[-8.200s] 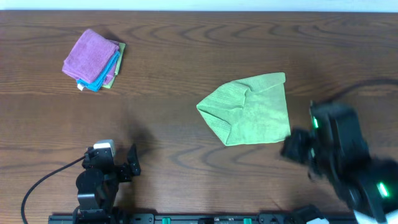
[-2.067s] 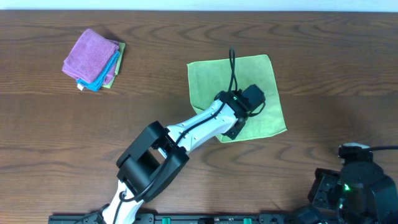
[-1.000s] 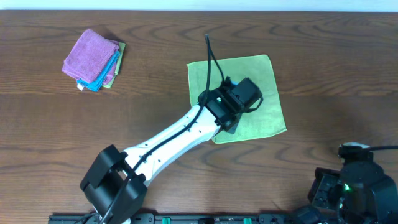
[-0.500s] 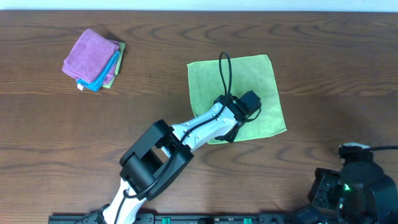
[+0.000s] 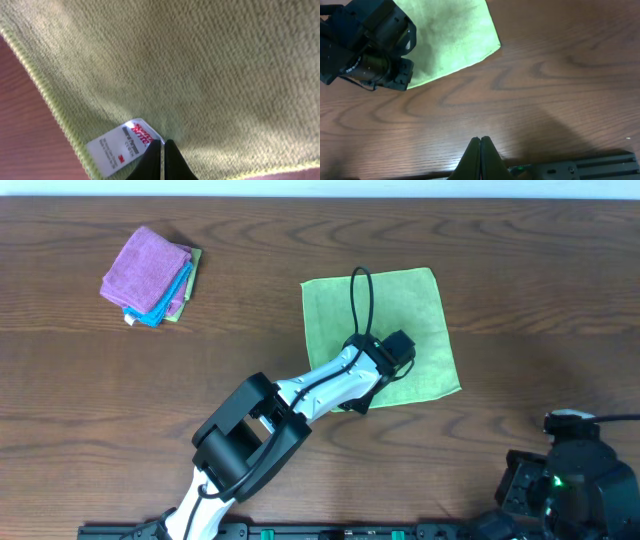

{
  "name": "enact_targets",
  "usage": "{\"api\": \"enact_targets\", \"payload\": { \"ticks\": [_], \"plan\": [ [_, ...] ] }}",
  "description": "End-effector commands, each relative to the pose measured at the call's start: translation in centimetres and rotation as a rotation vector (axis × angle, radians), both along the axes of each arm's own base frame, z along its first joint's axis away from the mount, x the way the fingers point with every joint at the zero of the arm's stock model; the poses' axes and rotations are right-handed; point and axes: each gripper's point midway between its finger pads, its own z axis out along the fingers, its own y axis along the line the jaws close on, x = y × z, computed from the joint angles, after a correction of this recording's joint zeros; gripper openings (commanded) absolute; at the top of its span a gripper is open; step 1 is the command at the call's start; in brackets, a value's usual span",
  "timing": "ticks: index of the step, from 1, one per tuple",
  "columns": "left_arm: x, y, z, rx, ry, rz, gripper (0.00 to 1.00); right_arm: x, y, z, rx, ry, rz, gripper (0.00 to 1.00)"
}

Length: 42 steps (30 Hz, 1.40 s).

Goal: Fold the cloth

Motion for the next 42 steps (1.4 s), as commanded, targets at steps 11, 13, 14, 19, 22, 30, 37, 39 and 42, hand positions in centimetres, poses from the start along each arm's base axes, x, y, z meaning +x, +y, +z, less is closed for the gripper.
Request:
{"api": "enact_targets", "payload": {
  "ticks": [11, 13, 14, 19, 22, 30, 37, 39, 42],
  "plan": [
    [-1.9, 4.9, -1.9, 0.149, 0.044, 0.039, 0.06, 0.0, 0.0, 0.1, 0.002, -0.006, -0.003, 0.02],
    [-2.2, 6.3, -1.7, 0.21, 0.048, 0.044, 0.06, 0.0, 0.0, 0.2, 0.002, -0.008, -0.004, 0.02],
    [-2.4, 7.0, -1.6, 0.237, 0.049, 0.042, 0.06, 0.1, -0.1, 0.2, 0.001, -0.012, -0.006, 0.02],
    [-2.9, 9.0, -1.2, 0.321, 0.057, 0.038, 0.06, 1.1, 0.4, 0.4, 0.018, -0.045, -0.005, 0.03],
    [-2.9, 9.0, -1.2, 0.316, 0.048, 0.064, 0.06, 1.5, 0.7, -0.1, 0.019, -0.043, -0.005, 0.02],
    [-0.2, 5.7, 6.0, 0.045, -0.159, 0.106, 0.06, 1.6, 0.8, -0.3, 0.023, -0.039, -0.001, 0.02],
    [-1.0, 7.2, 16.1, -0.162, -0.319, 0.119, 0.06, 1.5, 1.4, -0.3, 0.033, -0.036, 0.041, 0.04],
    [-1.6, 8.3, 17.5, -0.226, -0.314, 0.139, 0.06, 1.7, 2.0, -0.5, 0.055, -0.033, 0.058, 0.1],
    [-2.4, 10.4, 18.2, -0.339, -0.265, 0.206, 0.06, 2.0, 3.5, -1.3, 0.107, -0.012, 0.1, 0.21]
  ]
}}
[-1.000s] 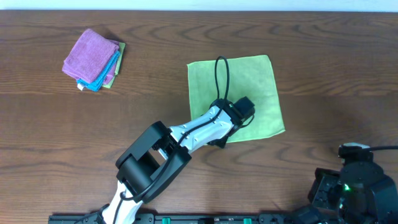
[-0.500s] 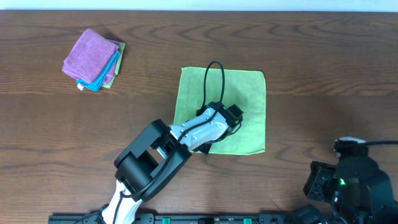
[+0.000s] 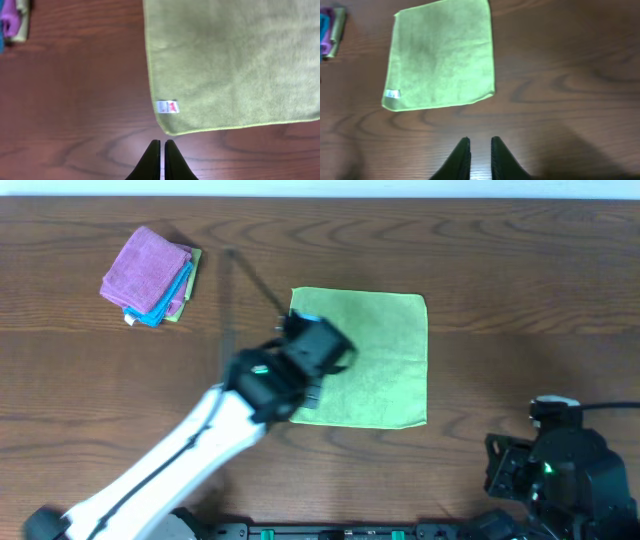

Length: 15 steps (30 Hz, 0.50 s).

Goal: Fold the cloth

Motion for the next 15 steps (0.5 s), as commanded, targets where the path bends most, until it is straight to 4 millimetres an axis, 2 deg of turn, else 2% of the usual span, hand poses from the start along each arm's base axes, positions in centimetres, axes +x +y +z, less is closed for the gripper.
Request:
{"api": "enact_targets", "payload": {
  "ticks": [1, 4, 7, 12, 15],
  "plan": [
    [-1.2, 2.1, -0.5, -0.104, 0.083, 0.031, 0.06, 0.0, 1.8, -1.5, 0.047, 0.042, 0.069, 0.25],
    [-2.2, 3.6, -1.8, -0.2, 0.161, 0.06, 0.15, 0.6, 3.3, -3.4, 0.092, 0.08, 0.111, 0.34],
    [-3.1, 4.7, -4.5, -0.2, 0.227, 0.096, 0.2, 1.1, 4.6, -6.8, 0.13, 0.178, 0.096, 0.38],
    [-3.7, 3.6, -9.0, -0.266, 0.266, 0.083, 0.3, 1.9, 5.7, -12.0, 0.136, 0.372, 0.023, 0.38],
    [-4.4, 2.9, -11.3, -0.313, 0.306, 0.088, 0.31, 2.3, 5.9, -14.1, 0.114, 0.475, -0.02, 0.4]
  ]
}}
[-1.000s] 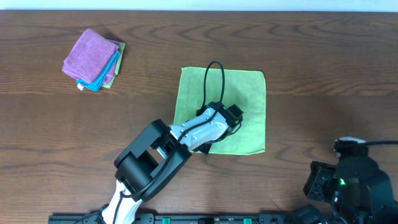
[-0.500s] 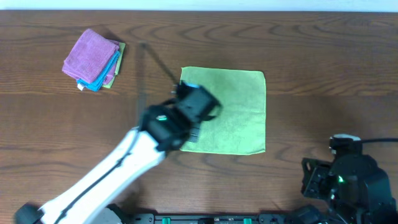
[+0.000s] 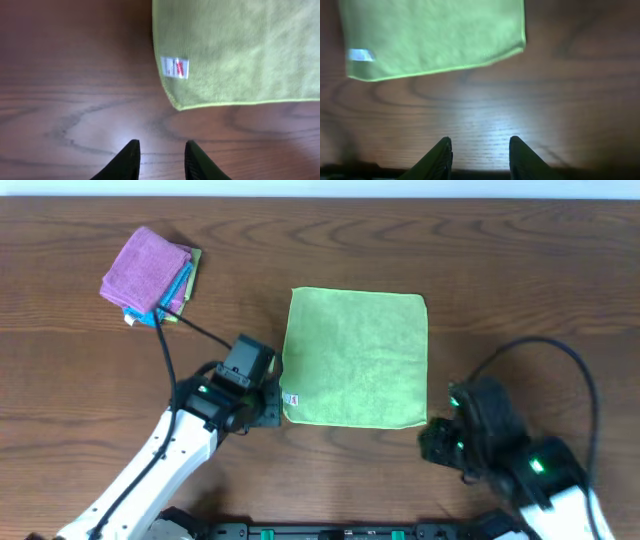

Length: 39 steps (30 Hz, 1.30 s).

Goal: Fold the cloth

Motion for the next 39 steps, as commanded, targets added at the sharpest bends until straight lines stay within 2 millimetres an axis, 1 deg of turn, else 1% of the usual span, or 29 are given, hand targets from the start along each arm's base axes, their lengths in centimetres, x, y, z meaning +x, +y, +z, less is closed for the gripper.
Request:
{"api": "enact_targets", "payload": {
  "ticks": [1, 3, 5, 6, 8, 11, 14, 16, 18, 22, 25, 26, 27, 30, 31, 33, 35, 39],
  "plan": [
    [-1.5, -1.0, -2.3, -0.069, 0.082, -0.013, 0.31, 0.1, 1.0, -1.7, 0.016, 0.105, -0.037, 0.41],
    [-1.7, -1.3, -3.4, -0.085, 0.106, 0.008, 0.31, 0.7, 1.6, -2.9, 0.023, 0.161, -0.043, 0.41],
    [-1.4, -1.6, -3.9, -0.093, 0.11, 0.015, 0.32, 1.2, 1.6, -4.2, 0.012, 0.217, -0.075, 0.39],
    [-1.2, -1.7, -4.1, -0.095, 0.11, 0.018, 0.34, 1.5, 1.6, -4.9, 0.007, 0.246, -0.087, 0.38],
    [-0.9, -1.8, -4.5, -0.094, 0.113, 0.019, 0.36, 1.9, 1.2, -6.0, -0.002, 0.293, -0.117, 0.38],
    [-0.6, -2.0, -5.0, -0.095, 0.116, 0.027, 0.37, 2.4, 0.7, -7.1, 0.028, 0.349, -0.159, 0.38],
    [0.2, -2.5, -5.1, -0.113, 0.101, 0.043, 0.38, 3.3, 0.7, -7.2, 0.122, 0.367, -0.16, 0.4],
    [0.5, -2.6, -5.5, -0.117, 0.103, 0.061, 0.4, 3.8, -0.2, -7.2, 0.155, 0.369, -0.187, 0.41],
    [0.6, -2.7, -6.0, -0.116, 0.117, 0.08, 0.41, 4.0, -0.6, -7.1, 0.183, 0.371, -0.194, 0.43],
    [0.8, -3.0, -7.3, -0.116, 0.149, 0.1, 0.4, 4.3, -1.0, -7.1, 0.192, 0.365, -0.21, 0.44],
    [1.1, -3.2, -8.0, -0.12, 0.158, 0.113, 0.4, 5.1, -0.9, -7.2, 0.198, 0.339, -0.21, 0.45],
    [1.1, -3.2, -8.1, -0.119, 0.158, 0.114, 0.38, 5.3, -0.9, -7.4, 0.198, 0.336, -0.21, 0.45],
    [1.2, -3.2, -8.2, -0.119, 0.159, 0.116, 0.33, 5.4, -0.9, -7.7, 0.197, 0.344, -0.214, 0.45],
    [1.2, -3.2, -8.3, -0.119, 0.16, 0.117, 0.13, 5.5, -0.9, -8.8, 0.192, 0.38, -0.221, 0.46],
    [1.2, -3.2, -8.3, -0.119, 0.16, 0.117, 0.09, 5.3, -0.9, -9.3, 0.188, 0.4, -0.224, 0.46],
    [1.2, -3.2, -8.3, -0.118, 0.161, 0.117, 0.06, 5.1, -0.9, -10.2, 0.18, 0.439, -0.228, 0.45],
    [1.1, -3.2, -8.3, -0.117, 0.163, 0.117, 0.06, 4.9, -0.7, -11.3, 0.188, 0.489, -0.232, 0.42],
    [1.0, -3.1, -8.4, -0.114, 0.167, 0.117, 0.06, 4.8, -0.6, -12.6, 0.186, 0.524, -0.24, 0.39]
  ]
}}
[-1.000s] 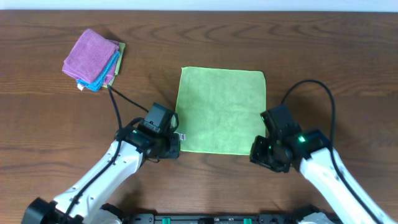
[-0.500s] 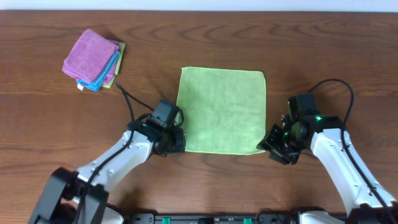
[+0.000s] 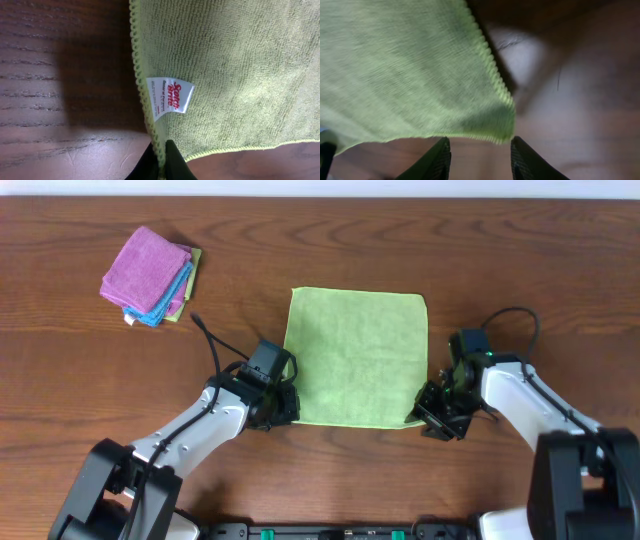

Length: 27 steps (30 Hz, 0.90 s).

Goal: Fold the cloth
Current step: 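Grasp the cloth's two near corners with left and right grippers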

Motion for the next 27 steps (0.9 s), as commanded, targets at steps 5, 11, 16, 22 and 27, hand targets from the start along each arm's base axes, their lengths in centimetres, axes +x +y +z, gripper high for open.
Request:
{"api": "enact_targets", "payload": {
  "ticks": [5, 11, 16, 22, 27],
  "plan": [
    [-0.3, 0.3, -0.4, 0.015, 0.023, 0.007, 0.06, 0.7, -0.8, -0.8, -0.007, 0.0, -0.044, 0.41],
    [-0.3, 0.3, -0.4, 0.015, 0.023, 0.007, 0.06, 0.7, -1.8, -1.2, -0.056, 0.006, -0.056, 0.41],
    [-0.4, 0.4, -0.4, 0.017, 0.026, 0.007, 0.06, 0.7, -1.8, -1.2, -0.055, 0.006, -0.057, 0.14],
    [-0.9, 0.6, -0.5, 0.028, 0.046, 0.007, 0.06, 0.6, -1.4, -1.0, -0.028, 0.011, -0.058, 0.02],
    [-2.3, 1.4, 0.1, 0.05, 0.087, 0.007, 0.06, -0.1, -1.4, -0.5, -0.024, 0.013, -0.012, 0.02]
  ]
}}
